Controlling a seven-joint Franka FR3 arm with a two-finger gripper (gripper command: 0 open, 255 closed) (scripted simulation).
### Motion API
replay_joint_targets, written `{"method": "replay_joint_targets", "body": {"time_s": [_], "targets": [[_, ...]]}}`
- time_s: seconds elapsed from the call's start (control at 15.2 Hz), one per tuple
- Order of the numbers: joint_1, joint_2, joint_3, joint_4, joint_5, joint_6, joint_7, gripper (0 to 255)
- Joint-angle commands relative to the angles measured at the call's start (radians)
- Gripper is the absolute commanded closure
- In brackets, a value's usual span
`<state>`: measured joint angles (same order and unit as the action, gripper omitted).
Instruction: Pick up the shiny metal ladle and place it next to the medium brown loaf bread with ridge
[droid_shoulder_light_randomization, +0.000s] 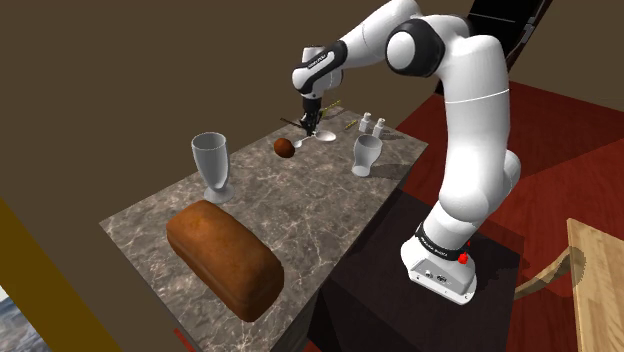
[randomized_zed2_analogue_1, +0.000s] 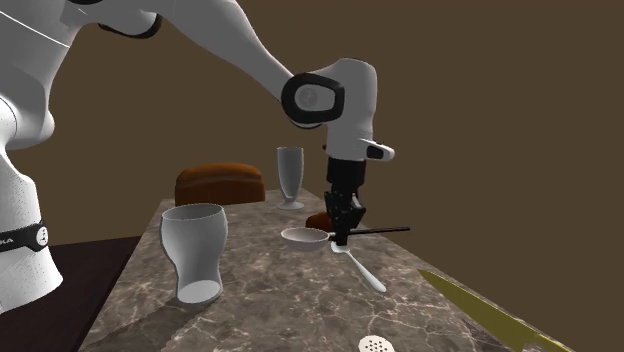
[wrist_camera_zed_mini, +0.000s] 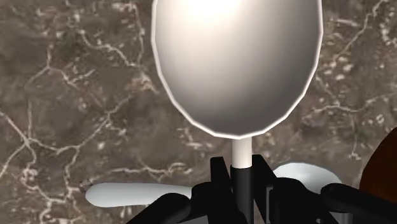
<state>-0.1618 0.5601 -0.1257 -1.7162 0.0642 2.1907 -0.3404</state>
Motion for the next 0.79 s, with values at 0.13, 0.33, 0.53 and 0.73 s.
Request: {"method": "replay_joint_targets", "body": {"time_s": [0.13,0.33,0.53,0.73], "targets": [[0.002,-0.034,-0.003,0.003,-0.005,-0.037,0.001,255],[0.003,-0.056,-0.005,0.012,-0.008,-0.068,0.003,255],[0.004,-0.076,-0.007,0.023,-0.011,-0.099,0.004,255],[0.005,-0.096,-0.008,0.035,-0.014,-0.131,0.006,255]]}}
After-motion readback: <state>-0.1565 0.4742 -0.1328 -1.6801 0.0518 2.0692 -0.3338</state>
